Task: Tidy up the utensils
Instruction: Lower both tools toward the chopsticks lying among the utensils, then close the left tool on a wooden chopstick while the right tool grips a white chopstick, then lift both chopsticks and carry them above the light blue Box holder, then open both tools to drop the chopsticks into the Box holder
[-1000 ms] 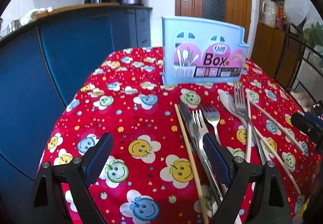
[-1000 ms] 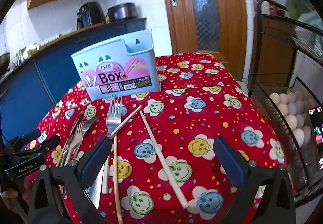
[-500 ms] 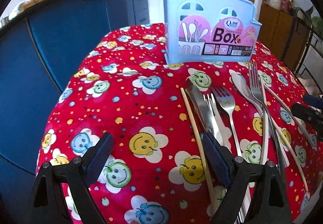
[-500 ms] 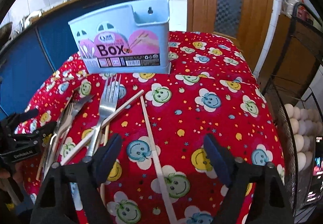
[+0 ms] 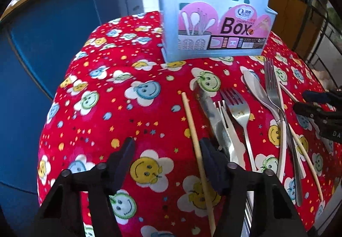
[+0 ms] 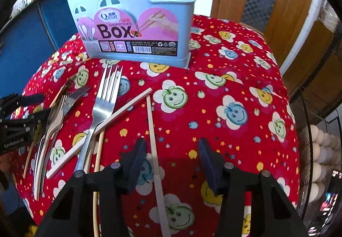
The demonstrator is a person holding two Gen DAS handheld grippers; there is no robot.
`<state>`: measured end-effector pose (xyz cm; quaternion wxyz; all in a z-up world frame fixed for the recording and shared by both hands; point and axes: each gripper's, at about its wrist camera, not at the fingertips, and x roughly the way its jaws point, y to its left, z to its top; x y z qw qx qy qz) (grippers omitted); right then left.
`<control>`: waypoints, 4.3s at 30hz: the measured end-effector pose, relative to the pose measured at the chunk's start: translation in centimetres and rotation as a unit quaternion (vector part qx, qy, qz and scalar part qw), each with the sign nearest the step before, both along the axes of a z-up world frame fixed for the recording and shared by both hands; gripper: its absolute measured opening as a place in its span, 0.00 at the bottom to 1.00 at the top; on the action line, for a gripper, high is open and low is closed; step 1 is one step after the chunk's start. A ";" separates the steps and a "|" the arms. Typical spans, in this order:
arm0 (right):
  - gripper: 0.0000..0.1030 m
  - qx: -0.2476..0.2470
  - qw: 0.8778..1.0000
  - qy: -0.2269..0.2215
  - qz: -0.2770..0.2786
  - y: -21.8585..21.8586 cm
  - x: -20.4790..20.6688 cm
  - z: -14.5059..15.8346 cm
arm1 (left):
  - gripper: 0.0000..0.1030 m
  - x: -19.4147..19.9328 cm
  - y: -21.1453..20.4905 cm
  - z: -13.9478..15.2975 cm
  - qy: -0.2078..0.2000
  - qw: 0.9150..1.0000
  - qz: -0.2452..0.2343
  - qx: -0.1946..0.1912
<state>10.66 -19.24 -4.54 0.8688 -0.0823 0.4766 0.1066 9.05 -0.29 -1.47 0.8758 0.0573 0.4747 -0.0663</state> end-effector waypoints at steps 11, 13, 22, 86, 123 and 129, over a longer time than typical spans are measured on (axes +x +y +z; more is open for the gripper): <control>0.33 -0.033 0.998 0.049 0.037 1.6 2.8 0.1 | 0.45 2.9 -0.3 0.1 0.054 0.998 -0.034 -0.004; 0.25 -0.031 0.997 0.056 0.043 1.6 3.0 0.2 | 0.45 3.2 -0.3 0.1 0.064 0.997 -0.040 -0.001; 0.06 0.000 0.997 0.068 0.027 1.0 3.1 0.5 | 0.13 3.3 -0.4 0.5 0.070 0.996 -0.053 -0.017; 0.06 0.134 0.968 -0.210 -0.024 0.4 9.0 17.5 | 0.04 11.4 0.1 20.3 -0.362 0.914 0.038 -0.180; 0.06 0.139 0.975 -0.169 -0.026 0.4 11.2 12.5 | 0.04 11.8 -1.3 12.6 -0.387 0.909 0.068 -0.140; 0.26 0.151 0.972 -0.178 -0.022 0.4 10.5 12.8 | 0.04 11.6 -1.4 12.4 -0.369 0.918 0.056 -0.132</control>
